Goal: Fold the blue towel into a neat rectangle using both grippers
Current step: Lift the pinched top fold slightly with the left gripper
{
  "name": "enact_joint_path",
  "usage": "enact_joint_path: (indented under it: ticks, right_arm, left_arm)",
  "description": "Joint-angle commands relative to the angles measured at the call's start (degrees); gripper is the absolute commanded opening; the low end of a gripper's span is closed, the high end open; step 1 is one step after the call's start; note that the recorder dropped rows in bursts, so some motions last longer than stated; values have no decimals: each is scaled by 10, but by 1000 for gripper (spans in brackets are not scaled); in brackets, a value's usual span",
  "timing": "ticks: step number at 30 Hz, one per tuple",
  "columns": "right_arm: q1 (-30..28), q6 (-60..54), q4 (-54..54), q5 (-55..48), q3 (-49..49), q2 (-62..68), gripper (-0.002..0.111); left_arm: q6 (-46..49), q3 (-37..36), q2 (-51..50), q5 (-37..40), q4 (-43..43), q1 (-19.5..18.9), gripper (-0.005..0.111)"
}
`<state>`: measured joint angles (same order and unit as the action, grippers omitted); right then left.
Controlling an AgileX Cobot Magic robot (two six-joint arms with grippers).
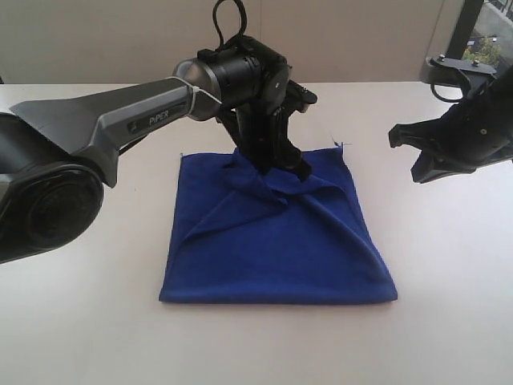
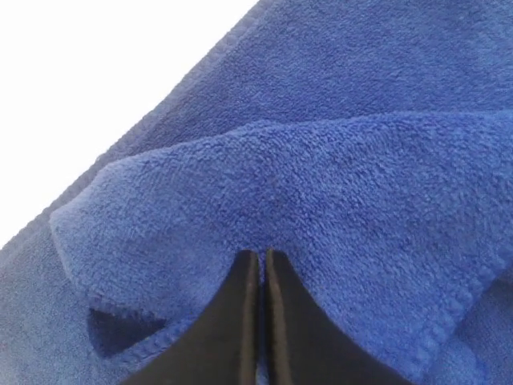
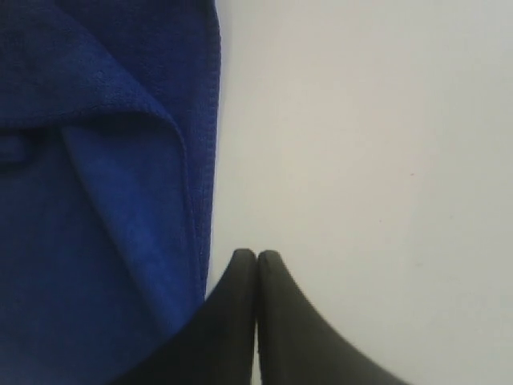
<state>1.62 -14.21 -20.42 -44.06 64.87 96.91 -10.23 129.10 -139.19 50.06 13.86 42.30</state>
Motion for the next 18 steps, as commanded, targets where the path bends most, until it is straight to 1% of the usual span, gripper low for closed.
enact_joint_path:
  ticks: [1,12,18]
  right_arm:
    - [-4,-7,-1,4,4,0,0]
    - [-4,-14,-7,5,4,0,0]
    - [2,-71,-39,4,4,0,0]
  left_arm:
    - [-4,3,16,23,13,3,0]
    - [-4,3,84,125,42,1,0]
    - [-4,3,97,169,25,1,0]
